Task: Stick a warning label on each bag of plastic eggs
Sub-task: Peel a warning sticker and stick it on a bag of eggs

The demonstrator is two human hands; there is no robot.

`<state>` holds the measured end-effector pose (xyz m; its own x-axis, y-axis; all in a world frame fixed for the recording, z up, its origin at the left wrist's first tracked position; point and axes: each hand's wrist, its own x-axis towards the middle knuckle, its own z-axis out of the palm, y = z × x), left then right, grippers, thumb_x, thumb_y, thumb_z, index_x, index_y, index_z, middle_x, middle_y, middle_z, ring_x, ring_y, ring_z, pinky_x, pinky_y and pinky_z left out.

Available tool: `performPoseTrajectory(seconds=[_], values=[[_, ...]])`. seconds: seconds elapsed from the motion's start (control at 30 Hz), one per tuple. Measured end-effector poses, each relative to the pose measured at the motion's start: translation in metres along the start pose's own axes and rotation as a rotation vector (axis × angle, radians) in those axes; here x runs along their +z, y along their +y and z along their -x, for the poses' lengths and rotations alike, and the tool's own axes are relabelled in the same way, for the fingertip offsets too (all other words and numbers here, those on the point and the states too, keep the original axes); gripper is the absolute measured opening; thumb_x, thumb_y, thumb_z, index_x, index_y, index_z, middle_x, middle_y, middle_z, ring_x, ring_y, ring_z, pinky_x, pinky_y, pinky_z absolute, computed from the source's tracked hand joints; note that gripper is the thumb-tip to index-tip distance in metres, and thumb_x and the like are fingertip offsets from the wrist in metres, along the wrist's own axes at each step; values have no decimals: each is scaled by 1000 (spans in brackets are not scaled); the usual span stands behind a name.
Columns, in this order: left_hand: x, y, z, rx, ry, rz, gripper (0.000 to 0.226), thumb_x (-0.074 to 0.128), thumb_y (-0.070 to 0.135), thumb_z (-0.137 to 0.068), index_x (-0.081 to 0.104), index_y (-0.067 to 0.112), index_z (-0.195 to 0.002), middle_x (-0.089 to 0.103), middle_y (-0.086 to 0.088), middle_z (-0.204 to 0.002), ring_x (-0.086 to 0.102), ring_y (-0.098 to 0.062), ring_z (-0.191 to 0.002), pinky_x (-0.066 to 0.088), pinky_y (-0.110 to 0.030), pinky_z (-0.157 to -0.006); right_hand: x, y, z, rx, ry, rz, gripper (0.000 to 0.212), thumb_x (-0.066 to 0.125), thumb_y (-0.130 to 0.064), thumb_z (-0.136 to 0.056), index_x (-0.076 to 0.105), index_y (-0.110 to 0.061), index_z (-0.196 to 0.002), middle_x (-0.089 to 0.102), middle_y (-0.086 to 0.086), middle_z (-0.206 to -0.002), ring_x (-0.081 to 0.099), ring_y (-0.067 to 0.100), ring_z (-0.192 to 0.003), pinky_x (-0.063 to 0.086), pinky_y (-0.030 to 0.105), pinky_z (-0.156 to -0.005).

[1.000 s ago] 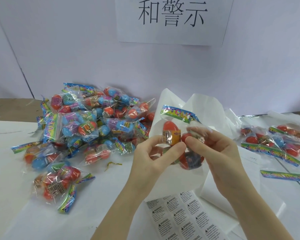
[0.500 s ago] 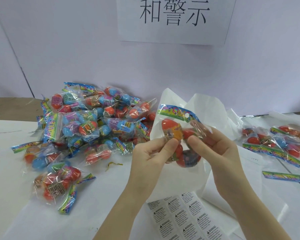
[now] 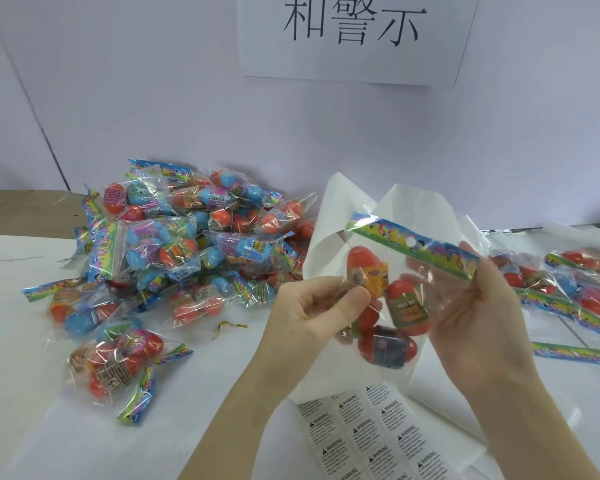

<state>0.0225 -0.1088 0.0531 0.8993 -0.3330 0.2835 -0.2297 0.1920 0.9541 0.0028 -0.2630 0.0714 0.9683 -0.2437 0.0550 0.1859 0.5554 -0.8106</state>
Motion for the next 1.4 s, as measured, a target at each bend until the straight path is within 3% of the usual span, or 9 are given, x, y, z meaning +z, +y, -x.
performPoseTrajectory(seconds=[0.2,0.4,0.53,0.63,0.7,0.83,1.03,1.17,1.4], values=[[-4,-2,-6,-16,223,182,31,64,46,-72,75,17,-75,70,-8,-79,65,-17,-67,55,-22,-60,-3,-1,-4,-97,-75,247,41,48,-50,-75,77,-21,-81,74,-3,-85,66,8,-71,50,16,-61],[6,-8,-3,39,263,-77,26,56,44,-80,63,29,-100,62,-11,-111,61,-15,-102,48,-34,-90,9,19,11,-154,-170,492,21,85,-21,-59,75,-14,-76,72,1,-69,67,11,-64,50,16,-61],[11,-12,1,215,359,-439,47,52,57,-77,41,43,-119,47,27,-120,45,8,-113,31,-12,-99,4,24,7,-607,156,721,26,82,-29,-64,73,-20,-87,67,-8,-68,55,0,-61,45,11,-64],[17,-10,4,208,135,-260,40,52,51,-79,51,38,-117,64,16,-114,57,1,-108,40,-15,-92,3,30,6,-970,176,1017,45,76,-24,-70,63,-11,-111,56,-3,-85,47,-1,-64,39,3,-69],[19,-10,4,141,39,-24,44,63,49,-75,58,28,-113,69,5,-109,65,-11,-102,48,-23,-89,3,37,8,-1080,-14,1111,48,70,-23,-74,55,-9,-117,50,0,-98,46,1,-70,40,3,-73],[8,-3,0,21,177,315,26,73,28,-72,67,15,-94,71,-6,-90,68,-21,-84,54,-31,-77,3,43,14,-1073,-362,1180,49,69,-33,-76,58,-17,-121,48,-3,-105,49,8,-79,41,11,-73],[3,1,-4,-60,283,377,38,72,25,-58,69,7,-91,73,-11,-84,69,-25,-74,59,-33,-65,4,30,8,-952,-56,1010,25,60,-28,-85,59,-19,-108,54,-4,-101,55,17,-88,44,26,-75],[6,2,-4,-76,302,345,42,74,31,-54,70,10,-90,73,-14,-89,66,-34,-79,57,-31,-62,4,27,6,-704,-92,888,18,59,-26,-83,62,-32,-99,65,-13,-95,60,6,-87,44,12,-76],[6,2,-4,-91,318,327,38,72,29,-56,68,9,-89,72,-15,-85,60,-42,-82,57,-29,-59,4,24,9,-650,-78,812,15,66,-19,-74,67,-33,-80,68,-22,-79,56,-1,-68,40,10,-67]])
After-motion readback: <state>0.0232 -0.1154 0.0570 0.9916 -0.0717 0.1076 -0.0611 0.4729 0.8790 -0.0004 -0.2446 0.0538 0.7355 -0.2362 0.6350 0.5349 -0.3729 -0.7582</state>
